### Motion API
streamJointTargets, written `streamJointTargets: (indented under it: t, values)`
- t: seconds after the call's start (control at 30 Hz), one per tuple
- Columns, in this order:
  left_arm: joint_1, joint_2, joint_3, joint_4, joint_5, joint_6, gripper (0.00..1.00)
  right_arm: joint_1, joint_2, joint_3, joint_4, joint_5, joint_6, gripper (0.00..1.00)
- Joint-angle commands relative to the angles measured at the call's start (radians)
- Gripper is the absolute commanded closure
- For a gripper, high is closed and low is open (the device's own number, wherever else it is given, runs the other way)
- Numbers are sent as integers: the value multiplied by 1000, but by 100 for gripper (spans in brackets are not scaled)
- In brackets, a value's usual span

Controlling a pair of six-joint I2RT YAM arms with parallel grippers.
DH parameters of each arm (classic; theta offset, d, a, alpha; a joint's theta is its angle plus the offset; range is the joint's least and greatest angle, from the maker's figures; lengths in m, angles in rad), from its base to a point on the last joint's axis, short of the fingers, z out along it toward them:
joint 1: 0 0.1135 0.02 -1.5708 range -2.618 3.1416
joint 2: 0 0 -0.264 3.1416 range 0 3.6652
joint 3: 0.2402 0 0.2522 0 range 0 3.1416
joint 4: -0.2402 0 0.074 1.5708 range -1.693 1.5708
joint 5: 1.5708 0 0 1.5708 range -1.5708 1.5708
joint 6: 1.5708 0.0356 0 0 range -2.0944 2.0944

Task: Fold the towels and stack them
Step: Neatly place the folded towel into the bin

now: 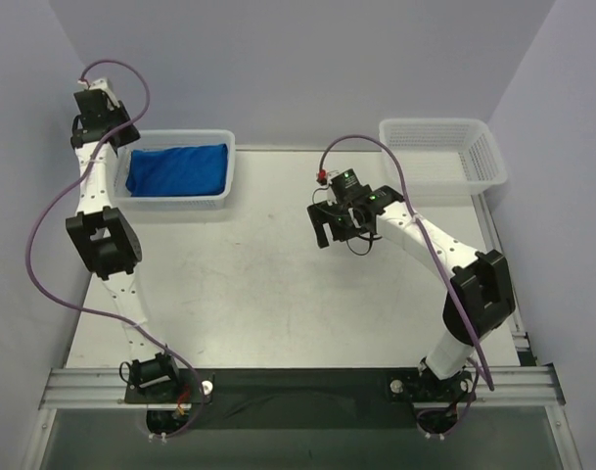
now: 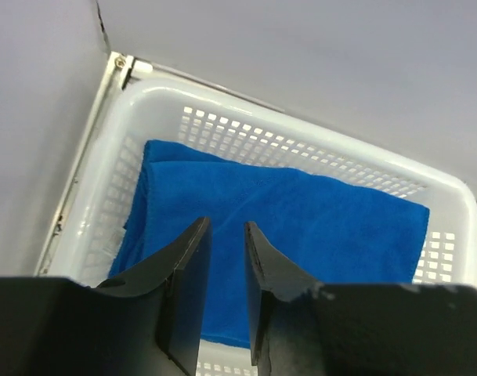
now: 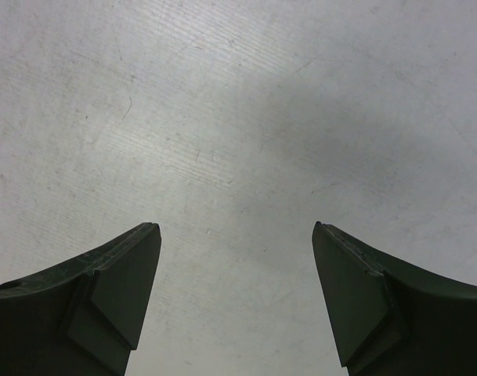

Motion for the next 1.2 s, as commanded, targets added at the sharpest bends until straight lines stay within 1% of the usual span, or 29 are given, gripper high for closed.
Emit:
streamJointTargets:
  t: [0.0,0.17,0.3,0.43,0.57,0.73,0.93,1.1,1.17]
  values:
    - [-1,69,-13,76,32,-41,66,-15,-32,-32,-27,43,37,20]
    - [-6,143,21,93,10,-55,74,-27,-18,-32,-27,48,56,21]
    - [-17,161,17,116,-19,-43,77,-35,5,-9,-28,48,65,21]
    - [-18,184,13,154,-75,-30,78,-43,25,12,-31,42,76,21]
    - [-14,255,64,190,-101,-24,78,-46,48,34,-39,40,83,21]
    - [-12,292,69,286,-103,-23,78,-49,73,65,-53,43,90,21]
    - [-5,313,82,378,-62,-23,77,-49,73,66,-56,45,97,21]
    - [0,269,104,397,-23,-23,57,-46,41,32,-56,57,94,21]
    - [0,228,99,392,-6,-26,53,-46,21,19,-56,65,96,21]
